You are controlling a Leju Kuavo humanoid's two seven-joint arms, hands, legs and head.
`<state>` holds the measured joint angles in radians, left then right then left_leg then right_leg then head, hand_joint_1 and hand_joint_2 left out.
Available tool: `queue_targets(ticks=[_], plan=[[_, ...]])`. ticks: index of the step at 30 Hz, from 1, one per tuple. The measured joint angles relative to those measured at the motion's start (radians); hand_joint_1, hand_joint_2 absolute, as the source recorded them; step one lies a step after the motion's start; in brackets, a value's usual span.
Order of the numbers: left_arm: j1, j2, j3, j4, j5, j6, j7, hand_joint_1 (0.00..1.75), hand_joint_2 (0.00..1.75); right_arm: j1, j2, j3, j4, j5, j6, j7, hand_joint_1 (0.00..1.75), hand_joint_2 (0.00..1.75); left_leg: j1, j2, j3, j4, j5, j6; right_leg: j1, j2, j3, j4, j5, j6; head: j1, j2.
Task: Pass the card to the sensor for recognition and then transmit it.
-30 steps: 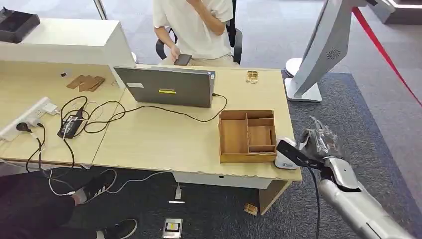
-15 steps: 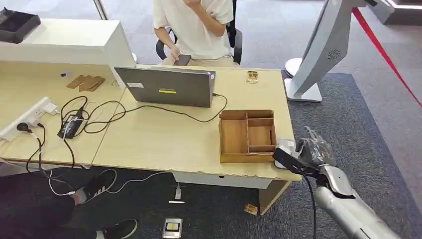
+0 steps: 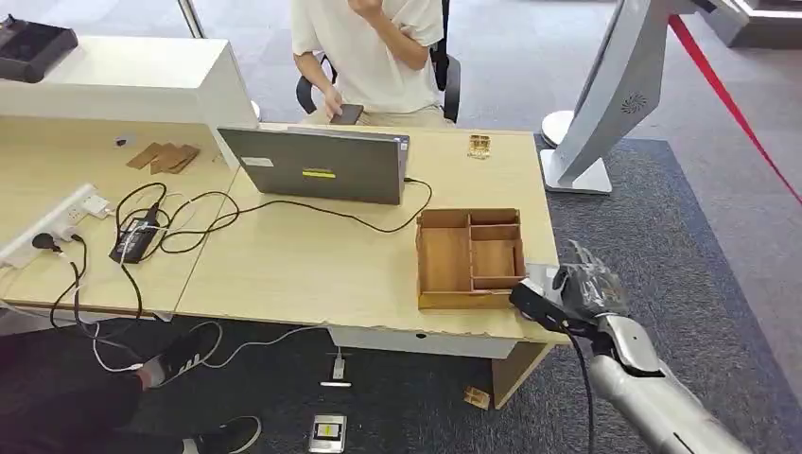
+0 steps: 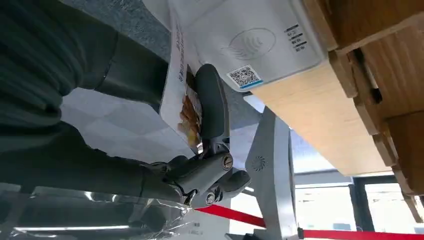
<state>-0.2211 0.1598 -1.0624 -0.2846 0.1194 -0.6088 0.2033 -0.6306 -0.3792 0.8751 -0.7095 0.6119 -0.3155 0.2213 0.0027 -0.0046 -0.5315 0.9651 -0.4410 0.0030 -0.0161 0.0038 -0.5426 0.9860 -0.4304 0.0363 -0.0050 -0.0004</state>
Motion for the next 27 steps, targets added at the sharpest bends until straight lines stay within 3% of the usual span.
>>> queue_targets(ticks=[16,27], plan=[[-0.001,0.0,0.0,0.0,-0.008,0.0,-0.003,0.0,0.0,-0.009,0.014,-0.003,0.021,0.011,-0.03,-0.008,1.75,1.75,0.0,0.0,0.0,0.0,0.0,0.0,0.0,0.0,0.001,0.0,0.0,0.0,0.0,0.0],[-0.006,-0.001,0.0,0.0,-0.029,0.0,-0.012,0.0,0.0,-0.098,-0.013,-0.042,-0.017,0.042,-0.04,0.019,1.75,1.75,0.0,0.0,-0.001,0.0,0.0,0.0,0.0,0.0,-0.001,0.0,0.0,0.0,0.0,0.0]])
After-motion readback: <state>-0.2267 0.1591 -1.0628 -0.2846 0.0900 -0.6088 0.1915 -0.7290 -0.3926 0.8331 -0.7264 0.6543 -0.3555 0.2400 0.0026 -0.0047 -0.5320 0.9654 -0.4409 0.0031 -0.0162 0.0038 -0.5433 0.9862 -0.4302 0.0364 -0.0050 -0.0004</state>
